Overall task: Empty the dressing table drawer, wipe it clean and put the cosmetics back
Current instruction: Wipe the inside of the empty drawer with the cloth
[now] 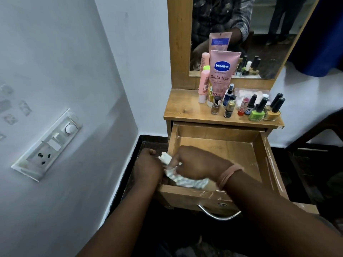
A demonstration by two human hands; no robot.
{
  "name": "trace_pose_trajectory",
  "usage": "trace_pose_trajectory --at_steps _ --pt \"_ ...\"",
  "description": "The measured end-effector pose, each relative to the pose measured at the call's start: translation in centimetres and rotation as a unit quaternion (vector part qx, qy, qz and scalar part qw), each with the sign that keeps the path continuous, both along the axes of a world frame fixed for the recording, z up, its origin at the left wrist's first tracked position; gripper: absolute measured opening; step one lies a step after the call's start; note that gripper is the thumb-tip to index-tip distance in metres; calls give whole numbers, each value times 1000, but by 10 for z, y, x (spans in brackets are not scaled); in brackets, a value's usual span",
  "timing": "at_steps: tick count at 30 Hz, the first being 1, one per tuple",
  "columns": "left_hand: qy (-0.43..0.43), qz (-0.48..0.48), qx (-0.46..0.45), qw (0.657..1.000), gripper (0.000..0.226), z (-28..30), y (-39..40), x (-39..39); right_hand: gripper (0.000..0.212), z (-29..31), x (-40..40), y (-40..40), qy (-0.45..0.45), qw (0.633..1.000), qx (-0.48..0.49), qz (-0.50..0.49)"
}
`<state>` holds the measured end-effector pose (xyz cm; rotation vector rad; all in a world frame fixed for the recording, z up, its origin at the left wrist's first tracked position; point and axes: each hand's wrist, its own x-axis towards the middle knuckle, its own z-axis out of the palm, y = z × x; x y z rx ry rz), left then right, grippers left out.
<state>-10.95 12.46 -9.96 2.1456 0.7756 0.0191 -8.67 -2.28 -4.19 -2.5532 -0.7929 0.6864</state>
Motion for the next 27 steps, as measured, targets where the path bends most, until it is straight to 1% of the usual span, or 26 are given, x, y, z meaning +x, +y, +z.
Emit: trace_pose_trajectory --at_steps 2,4,5,7,8,10,11,12,13,15,17,20,21,23,24,25,27 --pt "-1 -5 5 1000 32 1 -1 -1 32 -3 20 -23 38 998 14 -49" --pt "-2 -14 3 1000 33 3 -1 -2 28 -13 34 -40 55 988 39 -138" --pt "2 -17 -3 1000 30 5 -3 -2 25 -21 39 -46 63 977 65 -191" --pt "6 -30 -11 999 21 6 -5 -1 20 -38 48 -48 99 944 136 -282" --pt "2 -42 -14 999 20 6 -5 -1 22 -44 52 -44 120 924 178 -316" --pt "-1 -68 -19 997 24 6 -7 -1 28 -54 64 -35 153 879 252 -375" --pt "-2 -79 -15 997 26 6 -8 -1 30 -58 69 -28 164 863 276 -391" --pt "-5 -91 -7 996 28 9 -10 -1 32 -58 73 -21 169 854 291 -397" --pt "-8 -107 0 994 30 12 -11 -3 31 -59 77 -14 165 854 301 -392" --pt "-12 -131 4 991 34 15 -13 -4 23 -58 79 -2 136 866 303 -373" --pt "-14 -130 -13 991 39 16 -13 -4 22 -52 71 0 131 885 287 -342" --pt "-13 -127 4 992 46 12 -11 -3 21 -47 41 -10 191 936 192 -226" --pt "-13 -129 12 992 48 12 -13 -2 21 -47 31 -13 212 943 166 -197" --pt "-10 -133 27 991 53 12 -13 -4 23 -50 26 -14 229 936 177 -201" --pt "-7 -134 32 990 56 12 -13 -4 23 -50 33 -14 215 927 205 -230" --pt "-6 -135 33 990 58 13 -13 -4 23 -52 46 -12 196 912 238 -270" --pt "-2 -131 20 991 60 15 -12 -5 17 -53 75 -9 176 862 309 -362"
